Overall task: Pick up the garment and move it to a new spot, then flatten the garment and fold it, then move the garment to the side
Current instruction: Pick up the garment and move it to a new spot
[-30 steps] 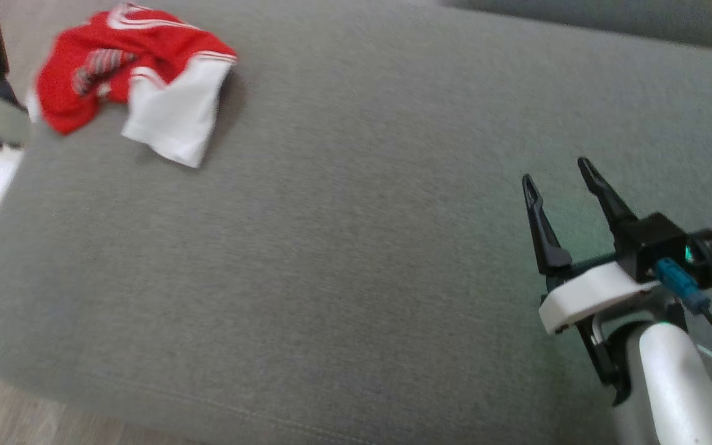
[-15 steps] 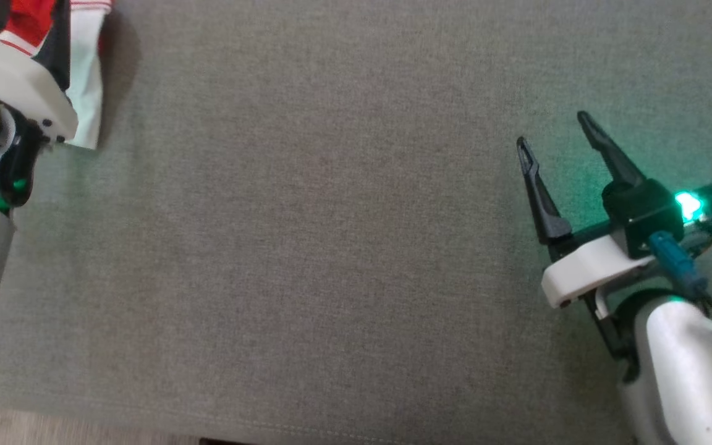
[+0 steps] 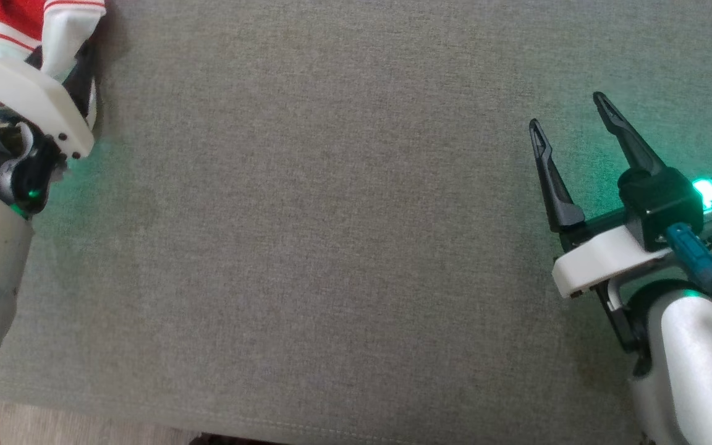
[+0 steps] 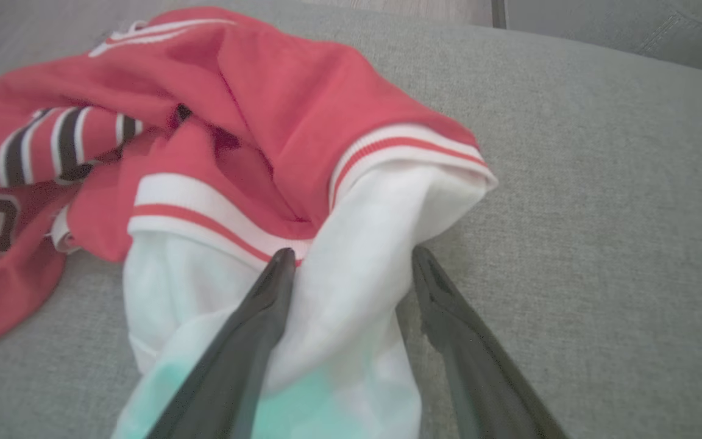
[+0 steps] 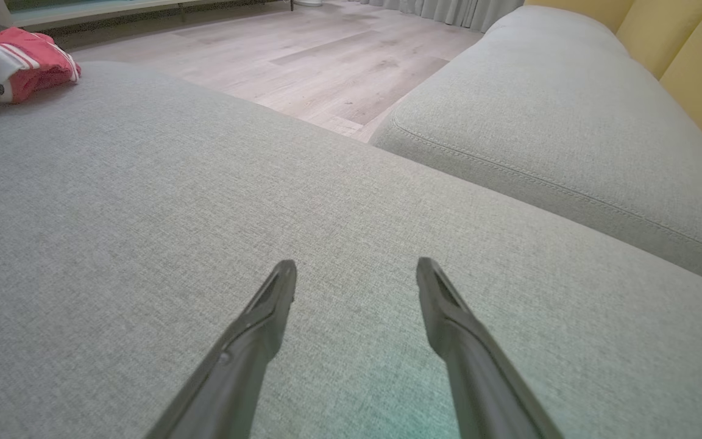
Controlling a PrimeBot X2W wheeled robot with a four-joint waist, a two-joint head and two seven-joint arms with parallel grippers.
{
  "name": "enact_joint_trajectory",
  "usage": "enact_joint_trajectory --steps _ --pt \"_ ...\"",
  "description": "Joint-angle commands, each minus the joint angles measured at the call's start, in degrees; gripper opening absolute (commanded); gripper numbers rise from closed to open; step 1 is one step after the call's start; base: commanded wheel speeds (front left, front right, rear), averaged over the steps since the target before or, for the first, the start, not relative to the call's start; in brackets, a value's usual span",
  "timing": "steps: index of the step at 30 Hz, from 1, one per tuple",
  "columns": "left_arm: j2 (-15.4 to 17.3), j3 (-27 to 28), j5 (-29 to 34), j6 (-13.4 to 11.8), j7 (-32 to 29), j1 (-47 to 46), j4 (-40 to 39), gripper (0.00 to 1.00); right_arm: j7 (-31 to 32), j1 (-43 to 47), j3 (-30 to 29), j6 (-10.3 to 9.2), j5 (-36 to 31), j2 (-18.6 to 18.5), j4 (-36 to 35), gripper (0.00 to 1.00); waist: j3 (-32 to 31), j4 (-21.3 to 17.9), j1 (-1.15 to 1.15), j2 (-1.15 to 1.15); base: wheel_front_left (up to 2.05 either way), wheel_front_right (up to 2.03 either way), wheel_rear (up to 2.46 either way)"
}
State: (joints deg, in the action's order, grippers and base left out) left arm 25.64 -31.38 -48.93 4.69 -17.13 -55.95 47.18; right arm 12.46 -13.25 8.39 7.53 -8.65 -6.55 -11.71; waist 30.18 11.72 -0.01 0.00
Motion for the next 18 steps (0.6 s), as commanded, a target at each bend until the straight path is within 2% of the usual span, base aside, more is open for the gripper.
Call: enact_joint_trajectory --steps 1,2,4,10,18 --pt "3.5 1.9 -0.2 0.3 -0.6 -2.3 -0.3 0.49 0.2 0.8 1.0 -0.04 0.1 0.2 -2.5 1.00 0.0 -0.1 0.01 0.00 0.00 0.00 0.00" --pt "3.4 2.0 -0.7 0.4 -1.0 -2.3 0.2 0.37 0.3 0.9 0.9 -0.04 0.1 0.2 -2.6 1.00 0.0 -0.2 0.01 0.00 0.00 0.00 0.00" --pt "3.5 2.2 -1.1 0.6 -1.2 -2.5 0.7 0.00 0.3 1.0 0.5 -0.04 0.1 0.2 -2.9 1.00 0.0 -0.4 0.01 0.00 0.00 0.00 0.00" --pt "4.8 2.9 -0.1 0.7 3.2 -4.2 1.2 0.00 -0.1 1.6 -1.1 -0.04 0.1 0.4 -2.8 1.00 -0.6 -0.5 0.01 0.00 0.00 0.00 0.00" --pt "7.3 2.3 2.5 1.1 8.5 -6.8 0.6 0.00 -2.0 2.1 -1.7 -0.04 0.9 1.7 -0.1 1.00 -5.6 -0.5 0.01 0.00 0.00 0.00 0.00"
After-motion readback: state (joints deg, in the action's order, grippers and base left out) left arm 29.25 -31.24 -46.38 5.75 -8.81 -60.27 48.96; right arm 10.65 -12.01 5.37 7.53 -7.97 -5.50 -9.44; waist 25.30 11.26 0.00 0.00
